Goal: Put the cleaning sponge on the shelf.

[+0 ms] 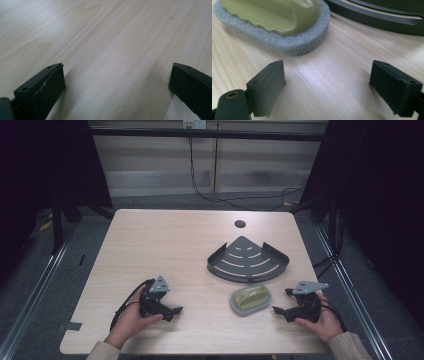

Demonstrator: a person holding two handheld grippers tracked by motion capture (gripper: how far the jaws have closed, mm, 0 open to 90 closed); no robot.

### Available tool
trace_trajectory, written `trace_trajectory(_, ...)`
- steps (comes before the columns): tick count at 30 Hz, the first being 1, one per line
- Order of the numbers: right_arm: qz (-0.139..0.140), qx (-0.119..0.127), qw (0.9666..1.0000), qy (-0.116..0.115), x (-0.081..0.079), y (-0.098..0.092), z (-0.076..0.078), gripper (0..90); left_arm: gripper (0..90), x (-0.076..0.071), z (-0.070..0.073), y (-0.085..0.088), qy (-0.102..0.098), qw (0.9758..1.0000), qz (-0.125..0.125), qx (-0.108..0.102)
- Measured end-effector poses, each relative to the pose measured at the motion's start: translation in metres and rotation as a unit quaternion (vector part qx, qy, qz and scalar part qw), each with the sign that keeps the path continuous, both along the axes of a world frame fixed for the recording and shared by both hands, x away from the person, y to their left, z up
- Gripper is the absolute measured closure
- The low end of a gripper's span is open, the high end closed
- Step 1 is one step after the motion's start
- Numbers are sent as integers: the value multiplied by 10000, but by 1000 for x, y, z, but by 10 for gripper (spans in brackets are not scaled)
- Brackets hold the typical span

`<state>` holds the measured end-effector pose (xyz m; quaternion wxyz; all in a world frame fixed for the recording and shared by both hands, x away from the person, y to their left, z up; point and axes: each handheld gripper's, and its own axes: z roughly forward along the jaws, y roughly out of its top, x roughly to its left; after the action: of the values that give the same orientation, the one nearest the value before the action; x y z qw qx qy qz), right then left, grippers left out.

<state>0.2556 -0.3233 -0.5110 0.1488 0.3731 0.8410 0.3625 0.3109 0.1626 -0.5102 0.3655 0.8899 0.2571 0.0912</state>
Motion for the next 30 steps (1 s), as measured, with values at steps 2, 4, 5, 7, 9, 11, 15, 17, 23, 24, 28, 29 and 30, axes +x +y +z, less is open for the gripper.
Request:
trace_trajectory(2, 0, 0, 10000, 2, 0, 0, 0, 123, 0, 0, 0, 0, 0, 10000, -1, 1)
trace_trajectory(4, 7, 2, 10000, 10, 0, 0, 0, 123, 0, 0, 0, 0, -2, 10000, -2, 2)
trace_trajectory(5, 18, 0, 10000, 23, 1, 0, 0, 124, 0, 0, 0, 0, -1, 10000, -2, 2)
trace_trajectory(7, 64, -103, 9999, 99, 2, 0, 3, 136, 0, 0, 0, 0, 0, 10000, -2, 3)
trace_trajectory(9, 185, -282, 9990, 308, 4, 1, 8, 162, 0, 0, 0, 0, 4, 10000, -3, -8)
trace_trajectory(11, 256, -369, 9982, 394, 4, 2, 11, 191, 0, 0, 0, 0, 2, 10000, -6, -4)
trace_trajectory(15, 734, -724, 9929, 591, 10, 9, 30, 250, 0, 0, 0, 0, -5, 10000, 7, -20)
trace_trajectory(17, 801, -751, 9921, 610, 13, 11, 35, 259, 0, 0, 0, 0, -4, 10000, 7, -18)
trace_trajectory(23, 1378, -1303, 9793, 712, 31, 30, 58, 301, 0, -1, 0, 0, 4, 10000, 15, -18)
trace_trajectory(24, 1486, -1436, 9756, 737, 34, 35, 63, 308, 0, -1, 0, 0, -3, 10000, 19, -14)
trace_trajectory(28, 1671, -1725, 9678, 748, 42, 42, 73, 315, 0, 0, 0, 0, -2, 10000, 13, -16)
trace_trajectory(29, 1707, -1800, 9658, 747, 43, 44, 75, 321, 0, -1, 0, 0, 3, 10000, 15, -20)
trace_trajectory(30, 1728, -1861, 9641, 772, 44, 46, 78, 321, 0, -1, 0, 0, 4, 10000, 16, -22)
